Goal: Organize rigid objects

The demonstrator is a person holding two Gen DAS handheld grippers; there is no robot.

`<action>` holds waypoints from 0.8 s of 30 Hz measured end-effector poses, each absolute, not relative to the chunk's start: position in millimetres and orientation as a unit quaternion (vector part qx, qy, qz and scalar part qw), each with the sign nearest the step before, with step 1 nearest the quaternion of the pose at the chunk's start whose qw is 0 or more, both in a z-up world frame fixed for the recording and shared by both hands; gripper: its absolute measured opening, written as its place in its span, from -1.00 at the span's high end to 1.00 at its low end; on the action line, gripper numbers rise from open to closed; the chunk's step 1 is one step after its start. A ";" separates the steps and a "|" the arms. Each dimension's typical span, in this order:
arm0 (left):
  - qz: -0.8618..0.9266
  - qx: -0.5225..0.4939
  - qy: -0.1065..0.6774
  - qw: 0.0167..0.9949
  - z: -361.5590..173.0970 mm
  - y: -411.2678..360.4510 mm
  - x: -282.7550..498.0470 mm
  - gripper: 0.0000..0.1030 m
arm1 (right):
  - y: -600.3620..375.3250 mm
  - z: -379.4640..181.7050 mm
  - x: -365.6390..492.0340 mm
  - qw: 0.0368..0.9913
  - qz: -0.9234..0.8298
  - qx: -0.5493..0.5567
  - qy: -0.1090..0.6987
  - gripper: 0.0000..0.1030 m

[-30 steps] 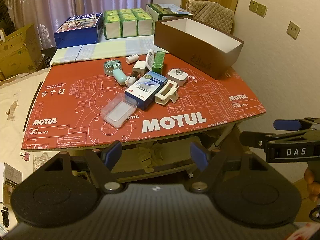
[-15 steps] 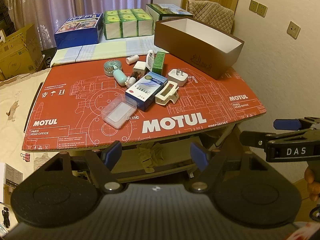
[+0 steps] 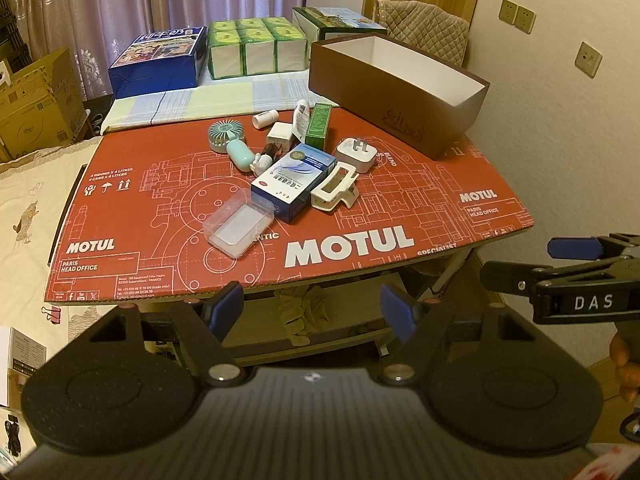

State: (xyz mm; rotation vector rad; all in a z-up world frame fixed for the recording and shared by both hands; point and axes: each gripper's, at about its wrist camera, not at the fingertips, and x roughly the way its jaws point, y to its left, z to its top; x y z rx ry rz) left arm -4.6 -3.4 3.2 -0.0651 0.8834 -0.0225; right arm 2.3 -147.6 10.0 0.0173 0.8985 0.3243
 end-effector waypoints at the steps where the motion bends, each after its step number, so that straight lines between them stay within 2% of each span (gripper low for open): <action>1: -0.011 -0.032 0.427 0.903 3.2 -3.4 -4.5 -0.40 | -147.6 10.1 2.5 0.888 0.156 0.008 0.432 -0.96; 24: -0.008 -0.032 0.428 0.903 3.1 -3.2 -4.4 -0.40 | -148.5 9.1 4.4 0.888 0.157 0.009 0.432 -0.96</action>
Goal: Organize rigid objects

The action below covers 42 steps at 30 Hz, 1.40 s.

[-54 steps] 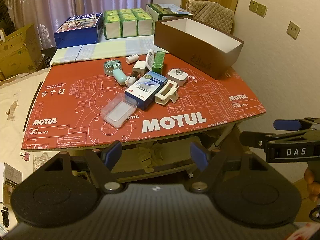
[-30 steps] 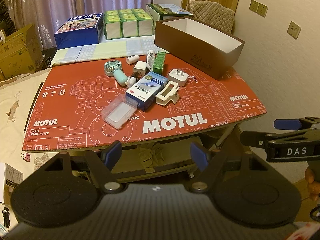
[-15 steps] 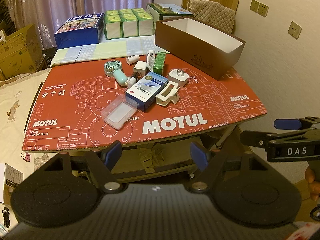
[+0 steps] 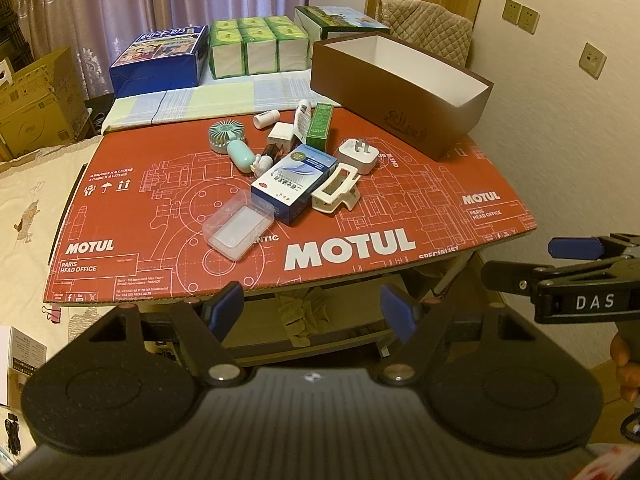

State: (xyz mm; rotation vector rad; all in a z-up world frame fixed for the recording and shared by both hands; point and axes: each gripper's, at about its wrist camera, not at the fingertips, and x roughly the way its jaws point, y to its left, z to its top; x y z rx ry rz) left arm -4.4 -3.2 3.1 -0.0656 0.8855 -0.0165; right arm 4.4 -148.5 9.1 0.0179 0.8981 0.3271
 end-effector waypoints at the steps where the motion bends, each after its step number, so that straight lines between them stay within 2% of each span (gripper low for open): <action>1: -0.008 -0.032 0.428 0.903 3.1 -3.3 -4.4 -0.40 | -148.6 9.3 4.5 0.888 0.158 0.008 0.432 -0.96; 26: 0.000 -0.032 0.432 0.901 4.1 -0.8 -6.2 -0.40 | -158.3 5.9 14.9 0.885 0.169 0.012 0.435 -0.96; 42: 0.025 -0.032 0.437 0.899 1.4 -25.8 7.5 -0.40 | -178.8 4.3 26.0 0.882 0.186 0.012 0.433 -0.96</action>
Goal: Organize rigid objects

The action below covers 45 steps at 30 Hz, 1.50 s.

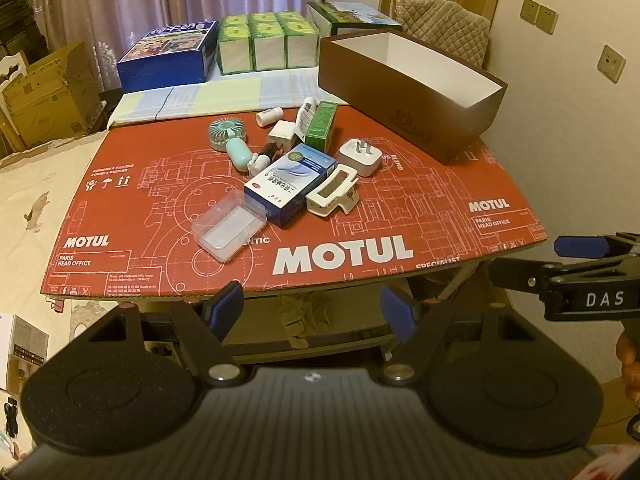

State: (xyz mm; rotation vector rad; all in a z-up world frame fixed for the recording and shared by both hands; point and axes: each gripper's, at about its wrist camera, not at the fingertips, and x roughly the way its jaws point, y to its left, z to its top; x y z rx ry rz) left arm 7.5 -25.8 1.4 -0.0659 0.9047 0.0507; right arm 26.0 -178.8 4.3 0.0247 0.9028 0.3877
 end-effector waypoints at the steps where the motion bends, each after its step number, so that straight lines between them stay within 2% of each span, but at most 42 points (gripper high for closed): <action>1: 0.027 -0.033 0.437 0.898 1.2 -26.7 7.0 -0.40 | -180.0 4.2 26.6 0.881 0.188 0.011 0.433 -0.96; 20: 0.048 -0.045 0.439 0.896 -15.9 -19.0 13.8 -0.41 | -205.6 -7.7 47.4 0.877 0.204 0.009 0.435 -0.96; 35: -0.011 0.050 0.446 0.893 -66.3 53.7 105.6 -0.40 | -186.1 -27.7 111.6 0.881 0.158 0.053 0.442 -0.96; 39: -0.032 0.060 0.467 0.881 -88.8 69.5 135.1 -0.23 | -177.5 -37.9 130.2 0.880 0.138 0.063 0.451 -0.96; 45: -0.064 0.085 0.492 0.864 -115.3 78.7 164.9 -0.23 | -166.3 -49.1 145.8 0.875 0.118 0.071 0.463 -0.96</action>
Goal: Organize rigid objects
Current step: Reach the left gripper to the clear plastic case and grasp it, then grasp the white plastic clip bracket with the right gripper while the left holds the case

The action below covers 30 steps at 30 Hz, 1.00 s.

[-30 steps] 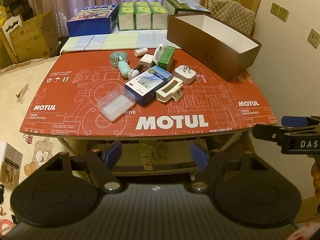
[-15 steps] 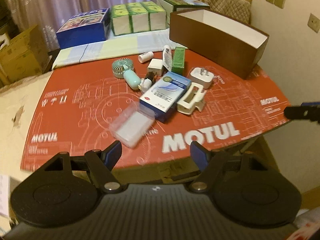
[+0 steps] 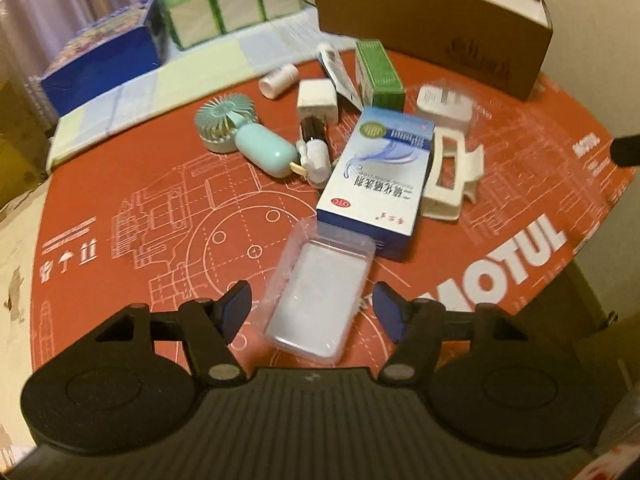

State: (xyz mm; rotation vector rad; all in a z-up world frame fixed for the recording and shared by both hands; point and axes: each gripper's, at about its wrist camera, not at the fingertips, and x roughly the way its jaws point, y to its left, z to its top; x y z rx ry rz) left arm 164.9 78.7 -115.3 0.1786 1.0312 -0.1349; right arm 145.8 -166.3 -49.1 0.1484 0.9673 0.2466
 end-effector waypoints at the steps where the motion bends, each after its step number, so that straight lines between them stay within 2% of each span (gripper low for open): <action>1: -0.070 0.087 0.496 0.861 -119.2 80.2 169.2 -0.23 | -163.9 -50.4 147.4 0.875 0.116 0.072 0.465 -0.96; 9: -0.096 0.082 0.509 0.851 -131.2 86.5 184.8 -0.23 | -148.2 -61.1 157.5 0.868 0.108 0.076 0.479 -0.96; 16: -0.103 0.063 0.507 0.853 -134.3 90.1 187.5 -0.05 | -125.3 -67.0 169.5 0.866 0.125 0.063 0.481 -0.96; 20: -0.087 0.056 0.506 0.857 -132.9 97.8 186.3 -0.05 | -108.6 -72.3 176.7 0.866 0.148 0.047 0.476 -0.96; 24: -0.057 0.041 0.507 0.859 -129.3 110.8 187.3 -0.05 | -90.6 -85.0 184.8 0.859 0.178 0.020 0.479 -0.81; 30: -0.026 0.014 0.509 0.860 -121.4 127.9 187.8 -0.05 | -66.0 -107.5 194.6 0.848 0.203 -0.021 0.490 -0.77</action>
